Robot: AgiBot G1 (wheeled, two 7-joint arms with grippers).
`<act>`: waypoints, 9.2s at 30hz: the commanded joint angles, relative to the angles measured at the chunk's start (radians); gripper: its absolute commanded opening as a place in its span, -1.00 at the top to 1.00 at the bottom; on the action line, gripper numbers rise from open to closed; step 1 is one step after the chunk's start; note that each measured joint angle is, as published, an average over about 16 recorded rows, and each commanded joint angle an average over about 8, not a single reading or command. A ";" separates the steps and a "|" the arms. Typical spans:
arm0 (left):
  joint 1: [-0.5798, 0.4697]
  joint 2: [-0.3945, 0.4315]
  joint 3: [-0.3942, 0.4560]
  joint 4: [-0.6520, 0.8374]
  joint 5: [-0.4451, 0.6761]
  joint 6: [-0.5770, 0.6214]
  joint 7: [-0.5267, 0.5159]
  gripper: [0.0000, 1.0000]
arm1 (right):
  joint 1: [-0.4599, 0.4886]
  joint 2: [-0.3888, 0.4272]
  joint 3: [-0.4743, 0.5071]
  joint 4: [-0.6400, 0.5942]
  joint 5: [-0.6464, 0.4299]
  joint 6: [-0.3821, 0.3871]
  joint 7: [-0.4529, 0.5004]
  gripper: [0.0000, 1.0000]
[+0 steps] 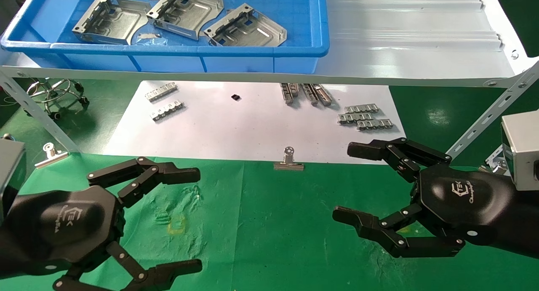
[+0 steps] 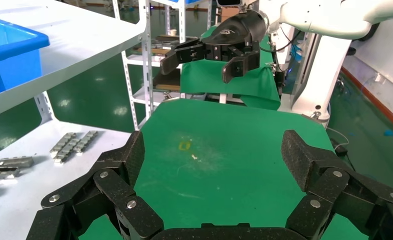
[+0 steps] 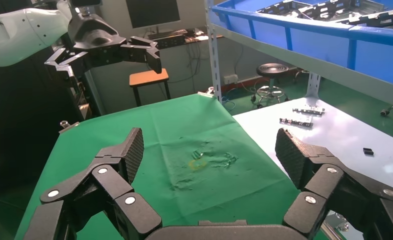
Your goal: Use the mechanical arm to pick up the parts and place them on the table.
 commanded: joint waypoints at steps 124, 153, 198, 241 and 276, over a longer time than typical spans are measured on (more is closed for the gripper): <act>-1.037 0.630 0.277 1.241 0.561 -0.354 0.213 1.00 | 0.000 0.000 0.000 0.000 0.000 0.000 0.000 1.00; -0.882 0.309 0.274 0.937 0.403 0.122 0.596 1.00 | 0.000 0.000 0.000 0.000 0.000 0.000 0.000 1.00; -0.556 0.225 0.700 0.748 0.431 -0.160 0.826 0.13 | 0.000 0.000 0.000 0.000 0.000 0.000 0.000 1.00; -0.450 0.116 0.523 0.562 0.191 0.095 0.534 -1.00 | 0.000 0.000 0.000 0.000 0.000 0.000 0.000 -1.00; -0.120 0.025 0.140 0.143 0.050 0.034 0.146 -1.00 | 0.000 0.000 0.000 0.000 0.000 0.000 0.000 -1.00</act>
